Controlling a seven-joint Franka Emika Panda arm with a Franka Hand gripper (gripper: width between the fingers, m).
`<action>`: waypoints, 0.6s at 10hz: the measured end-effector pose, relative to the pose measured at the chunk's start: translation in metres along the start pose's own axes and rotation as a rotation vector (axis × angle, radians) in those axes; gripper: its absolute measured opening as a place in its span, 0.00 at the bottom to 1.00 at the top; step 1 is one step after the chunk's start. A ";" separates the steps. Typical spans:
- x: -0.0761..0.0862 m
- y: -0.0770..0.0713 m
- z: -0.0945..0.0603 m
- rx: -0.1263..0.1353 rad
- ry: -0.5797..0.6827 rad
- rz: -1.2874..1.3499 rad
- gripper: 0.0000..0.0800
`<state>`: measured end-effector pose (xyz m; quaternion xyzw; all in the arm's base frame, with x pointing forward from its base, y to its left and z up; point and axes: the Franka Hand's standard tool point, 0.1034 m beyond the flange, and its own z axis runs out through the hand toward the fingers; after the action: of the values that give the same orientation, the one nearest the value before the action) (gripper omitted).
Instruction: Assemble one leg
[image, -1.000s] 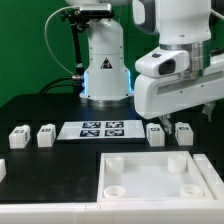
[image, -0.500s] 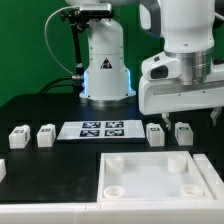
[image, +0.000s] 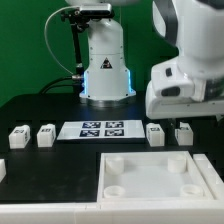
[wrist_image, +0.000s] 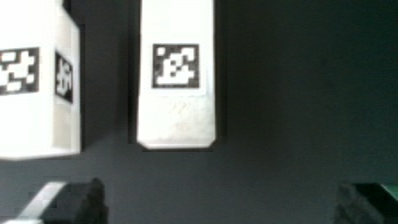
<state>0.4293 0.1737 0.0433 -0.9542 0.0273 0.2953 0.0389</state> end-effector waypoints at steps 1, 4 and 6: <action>-0.002 0.002 0.004 -0.010 -0.098 -0.004 0.81; 0.002 0.002 0.009 -0.014 -0.228 -0.021 0.81; 0.002 0.001 0.011 -0.015 -0.223 -0.022 0.81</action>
Offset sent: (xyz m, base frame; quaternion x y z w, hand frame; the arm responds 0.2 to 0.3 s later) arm 0.0000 0.0000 0.0000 0.0000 -0.0899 0.0000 0.9960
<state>0.4242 0.1739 0.0330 -0.9160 0.0102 0.3993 0.0377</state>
